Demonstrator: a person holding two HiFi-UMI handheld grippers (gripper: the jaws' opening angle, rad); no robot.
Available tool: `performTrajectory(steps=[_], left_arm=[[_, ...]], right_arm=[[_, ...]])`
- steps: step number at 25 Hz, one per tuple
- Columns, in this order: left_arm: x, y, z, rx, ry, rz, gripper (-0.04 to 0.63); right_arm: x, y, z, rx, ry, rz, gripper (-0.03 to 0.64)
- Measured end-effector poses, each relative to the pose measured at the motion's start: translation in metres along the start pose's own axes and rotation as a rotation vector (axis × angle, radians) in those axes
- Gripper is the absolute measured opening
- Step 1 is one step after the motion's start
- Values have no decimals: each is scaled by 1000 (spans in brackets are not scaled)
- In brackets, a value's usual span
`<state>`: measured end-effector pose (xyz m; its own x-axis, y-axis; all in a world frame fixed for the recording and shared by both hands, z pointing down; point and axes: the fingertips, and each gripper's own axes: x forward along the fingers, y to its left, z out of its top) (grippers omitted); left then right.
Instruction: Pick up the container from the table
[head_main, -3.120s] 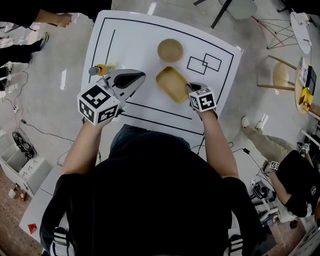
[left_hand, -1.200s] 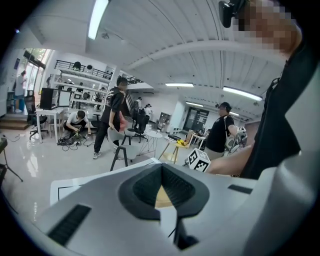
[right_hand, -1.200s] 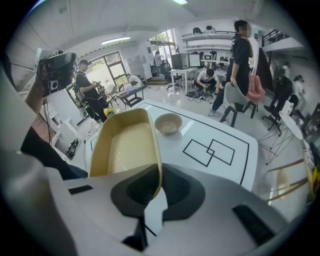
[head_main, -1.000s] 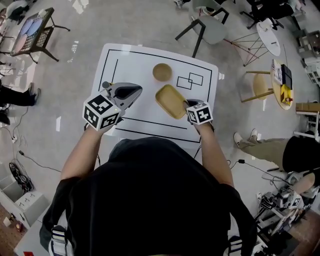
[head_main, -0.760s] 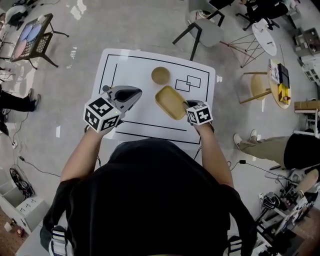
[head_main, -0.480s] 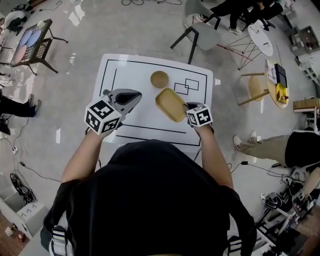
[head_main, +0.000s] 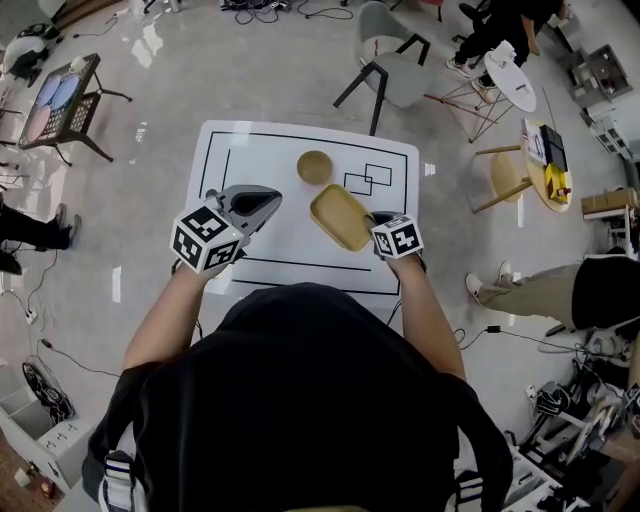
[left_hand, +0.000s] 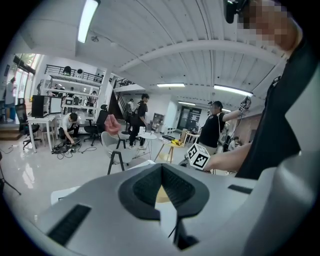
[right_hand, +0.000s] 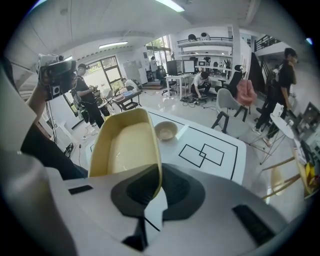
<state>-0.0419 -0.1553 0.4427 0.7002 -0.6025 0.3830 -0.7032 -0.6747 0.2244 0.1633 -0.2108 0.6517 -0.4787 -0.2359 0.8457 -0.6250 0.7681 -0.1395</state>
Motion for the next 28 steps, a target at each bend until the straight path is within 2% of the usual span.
performTrajectory(steps=[28], left_arm=[[-4,-5,2,12,1,-9,8]], right_arm=[[-11,0,-6,15,8,-14,17]])
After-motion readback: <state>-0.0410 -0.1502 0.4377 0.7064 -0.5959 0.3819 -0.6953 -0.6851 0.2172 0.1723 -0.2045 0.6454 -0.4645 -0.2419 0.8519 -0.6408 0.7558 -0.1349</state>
